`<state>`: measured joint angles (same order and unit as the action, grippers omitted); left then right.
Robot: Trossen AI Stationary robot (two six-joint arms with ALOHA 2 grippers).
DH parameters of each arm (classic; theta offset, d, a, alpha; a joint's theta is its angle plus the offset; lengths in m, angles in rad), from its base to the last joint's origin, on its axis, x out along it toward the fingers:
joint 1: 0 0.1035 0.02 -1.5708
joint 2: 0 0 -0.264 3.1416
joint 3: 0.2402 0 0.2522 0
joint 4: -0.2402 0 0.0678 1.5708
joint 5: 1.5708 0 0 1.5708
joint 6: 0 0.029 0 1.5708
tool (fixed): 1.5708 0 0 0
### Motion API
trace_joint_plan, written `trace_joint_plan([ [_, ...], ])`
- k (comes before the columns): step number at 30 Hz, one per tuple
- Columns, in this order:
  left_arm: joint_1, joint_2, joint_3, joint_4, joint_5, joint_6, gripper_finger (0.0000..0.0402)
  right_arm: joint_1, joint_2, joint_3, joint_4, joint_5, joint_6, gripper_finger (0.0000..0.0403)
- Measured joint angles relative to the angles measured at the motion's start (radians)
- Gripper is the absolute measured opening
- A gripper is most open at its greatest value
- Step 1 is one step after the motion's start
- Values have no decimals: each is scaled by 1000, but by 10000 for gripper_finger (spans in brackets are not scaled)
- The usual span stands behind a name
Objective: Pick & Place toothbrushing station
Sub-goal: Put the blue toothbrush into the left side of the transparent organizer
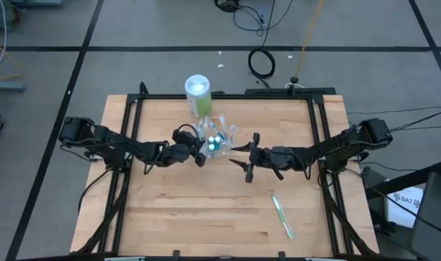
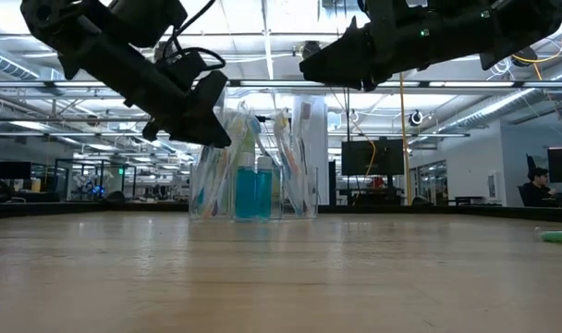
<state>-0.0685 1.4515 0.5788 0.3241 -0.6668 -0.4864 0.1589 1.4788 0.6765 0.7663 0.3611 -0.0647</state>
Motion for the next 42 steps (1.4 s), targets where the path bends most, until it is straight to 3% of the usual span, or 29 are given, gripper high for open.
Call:
trace_joint_plan([
  [6, 0, 2, 0, -120, 11, -95, 73, 0, 0, 0, -10, 0, 0, 198],
  [13, -1, 9, 0, -120, 15, -72, 70, 0, 0, 0, -11, -1, 0, 200],
  [26, -12, 9, 0, -110, 17, -44, 15, 0, 0, 0, -15, -1, 0, 203],
  [34, -1, 9, 1, -141, 147, -75, 33, 0, 0, 0, -15, -1, 0, 203],
  [42, 15, 8, 1, -155, 143, -46, 36, 0, 0, 0, -15, -1, 0, 203],
])
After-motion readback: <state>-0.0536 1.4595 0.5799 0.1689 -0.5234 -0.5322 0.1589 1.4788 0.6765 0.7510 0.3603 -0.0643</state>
